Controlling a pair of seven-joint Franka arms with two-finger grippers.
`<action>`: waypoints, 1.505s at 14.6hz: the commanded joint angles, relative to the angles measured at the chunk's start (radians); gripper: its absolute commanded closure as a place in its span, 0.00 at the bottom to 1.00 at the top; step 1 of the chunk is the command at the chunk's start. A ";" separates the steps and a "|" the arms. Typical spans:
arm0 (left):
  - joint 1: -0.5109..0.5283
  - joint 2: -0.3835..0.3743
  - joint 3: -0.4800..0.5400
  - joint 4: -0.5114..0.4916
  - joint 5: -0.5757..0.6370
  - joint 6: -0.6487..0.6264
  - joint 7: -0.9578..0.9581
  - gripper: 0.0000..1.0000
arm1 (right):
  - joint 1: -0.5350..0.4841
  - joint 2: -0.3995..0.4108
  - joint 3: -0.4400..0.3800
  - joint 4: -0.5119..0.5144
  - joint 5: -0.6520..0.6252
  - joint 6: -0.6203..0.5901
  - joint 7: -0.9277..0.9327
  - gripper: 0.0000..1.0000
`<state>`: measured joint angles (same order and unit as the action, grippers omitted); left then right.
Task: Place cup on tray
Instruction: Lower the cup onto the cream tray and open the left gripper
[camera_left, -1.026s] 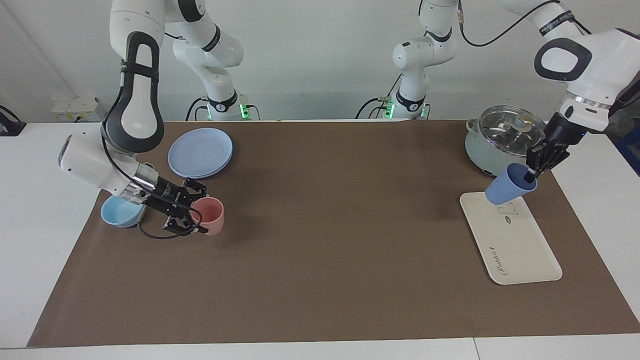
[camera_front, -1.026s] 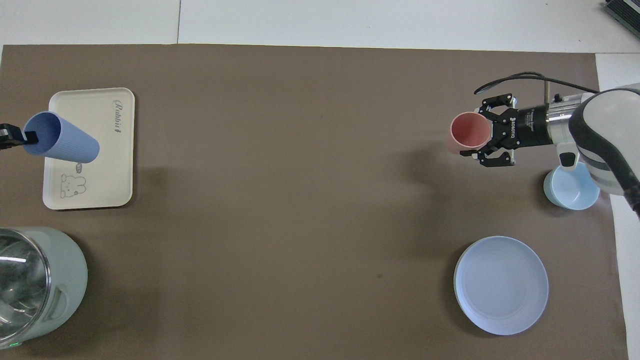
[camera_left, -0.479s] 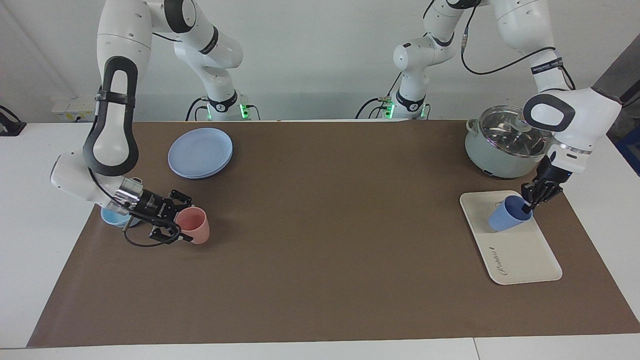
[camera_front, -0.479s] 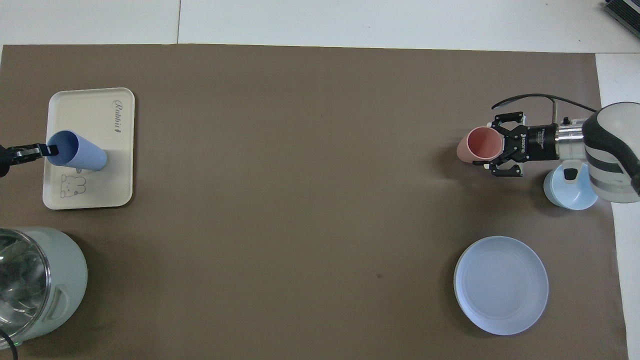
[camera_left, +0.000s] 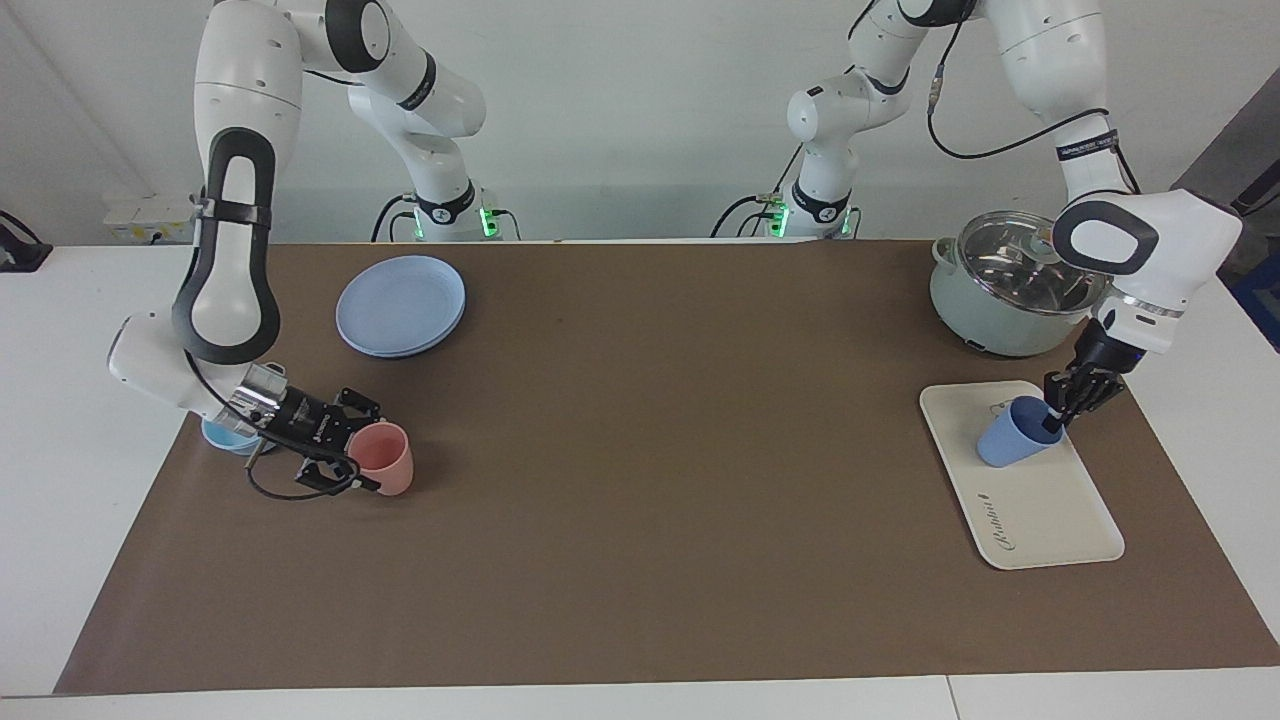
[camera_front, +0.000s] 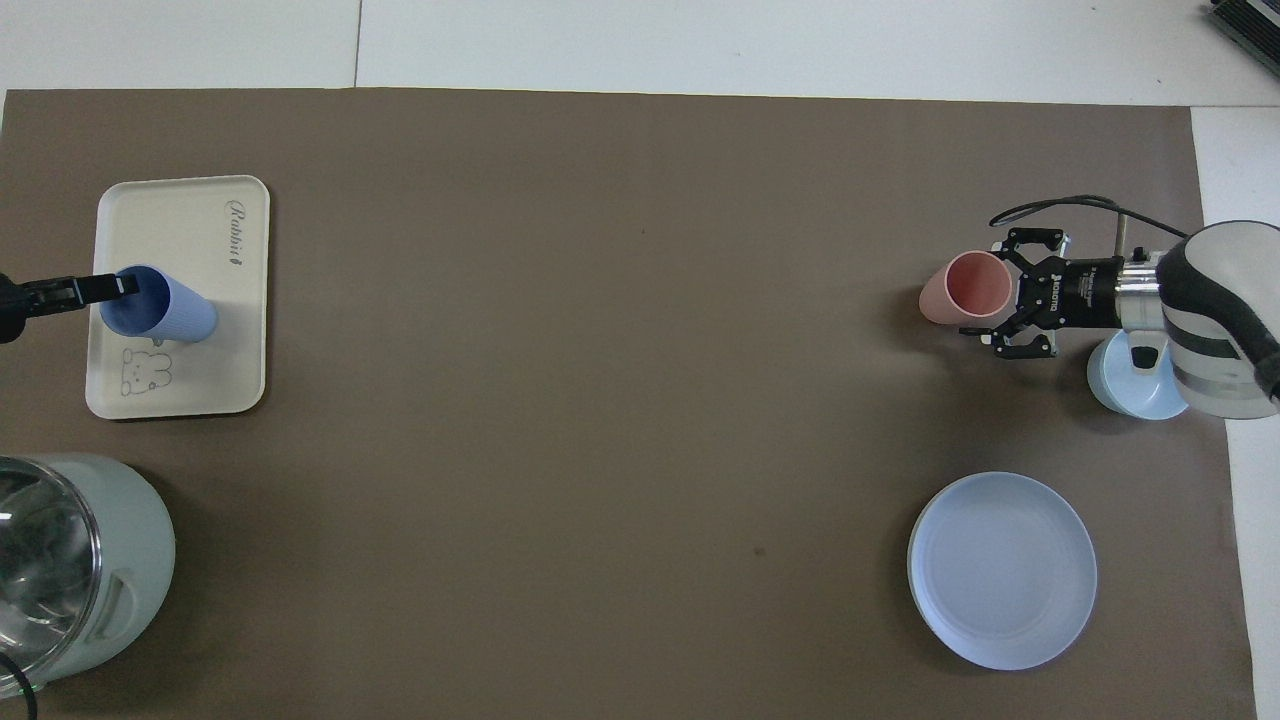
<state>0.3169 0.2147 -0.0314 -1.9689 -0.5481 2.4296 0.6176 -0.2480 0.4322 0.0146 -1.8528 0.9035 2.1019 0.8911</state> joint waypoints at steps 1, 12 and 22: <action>-0.015 -0.069 0.011 0.059 0.099 -0.119 -0.004 0.00 | -0.014 -0.079 -0.005 -0.037 -0.009 0.021 -0.035 0.01; -0.375 -0.184 0.001 0.248 0.530 -0.558 -0.570 0.00 | 0.030 -0.369 -0.013 -0.034 -0.682 -0.158 -0.262 0.01; -0.434 -0.218 0.021 0.469 0.531 -0.961 -0.611 0.00 | 0.277 -0.461 -0.005 0.084 -0.847 -0.387 -0.646 0.01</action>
<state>-0.1221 -0.0082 -0.0172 -1.5579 -0.0410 1.5463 -0.0014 0.0377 -0.0248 0.0106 -1.8248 0.0816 1.7782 0.2840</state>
